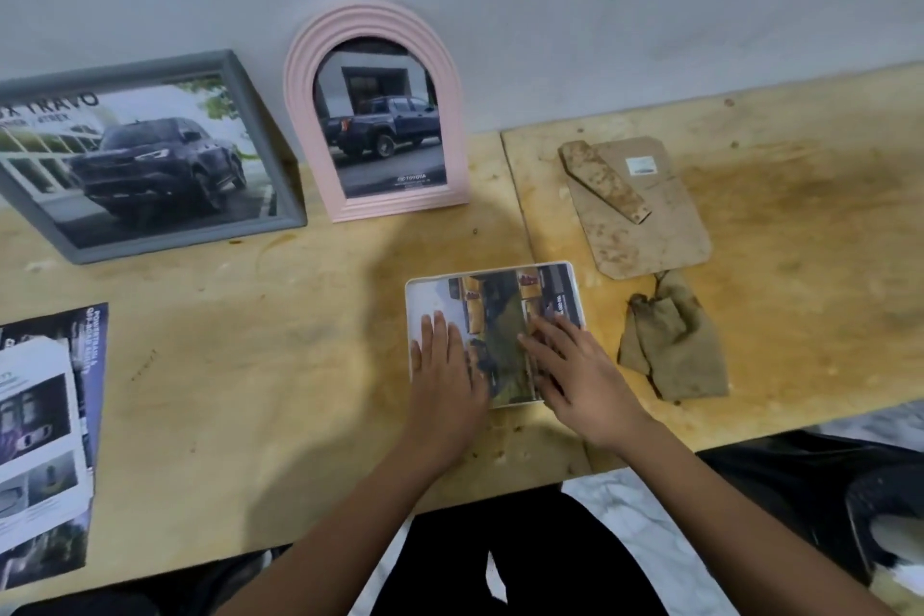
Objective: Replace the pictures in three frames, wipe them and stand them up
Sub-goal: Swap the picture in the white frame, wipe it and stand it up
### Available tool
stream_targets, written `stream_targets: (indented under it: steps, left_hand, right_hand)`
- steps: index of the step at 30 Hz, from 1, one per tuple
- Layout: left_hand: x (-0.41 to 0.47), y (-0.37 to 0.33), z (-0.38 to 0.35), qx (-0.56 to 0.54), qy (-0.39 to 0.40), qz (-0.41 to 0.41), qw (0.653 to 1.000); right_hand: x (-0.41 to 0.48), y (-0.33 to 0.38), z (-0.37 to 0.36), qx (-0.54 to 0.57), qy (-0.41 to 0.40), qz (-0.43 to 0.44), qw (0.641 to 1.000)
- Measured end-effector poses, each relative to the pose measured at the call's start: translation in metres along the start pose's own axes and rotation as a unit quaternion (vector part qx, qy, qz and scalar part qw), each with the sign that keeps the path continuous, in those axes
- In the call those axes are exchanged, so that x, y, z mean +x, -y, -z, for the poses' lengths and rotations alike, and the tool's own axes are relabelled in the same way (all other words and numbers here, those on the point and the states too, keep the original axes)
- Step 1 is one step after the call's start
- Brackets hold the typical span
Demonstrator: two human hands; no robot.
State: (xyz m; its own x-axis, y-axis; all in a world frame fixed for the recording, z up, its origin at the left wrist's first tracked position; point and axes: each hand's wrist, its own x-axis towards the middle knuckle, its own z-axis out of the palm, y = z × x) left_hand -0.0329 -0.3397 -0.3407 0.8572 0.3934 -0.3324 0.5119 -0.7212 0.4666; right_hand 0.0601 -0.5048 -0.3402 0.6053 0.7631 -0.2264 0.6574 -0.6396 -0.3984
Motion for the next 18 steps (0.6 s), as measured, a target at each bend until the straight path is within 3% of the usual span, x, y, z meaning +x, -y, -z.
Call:
stream_targets:
  steps: [3, 9, 13, 18]
  left_hand:
    - [0.023, -0.03, 0.006, -0.07, -0.003, -0.028, 0.997]
    - [0.085, -0.115, -0.006, -0.159, -0.006, -0.008, 0.987]
    - [0.116, -0.163, -0.026, -0.119, 0.002, -0.015, 0.993]
    - [0.133, -0.186, -0.061, -0.033, 0.003, -0.008, 0.999]
  right_hand:
    - [0.007, -0.03, 0.023, 0.069, -0.091, -0.005, 0.993]
    - [0.037, -0.127, 0.087, 0.166, -0.186, -0.198, 0.948]
    - [0.056, -0.191, 0.103, 0.262, -0.122, -0.37, 0.883]
    - [0.06, -0.213, 0.108, 0.321, -0.033, -0.368, 0.872]
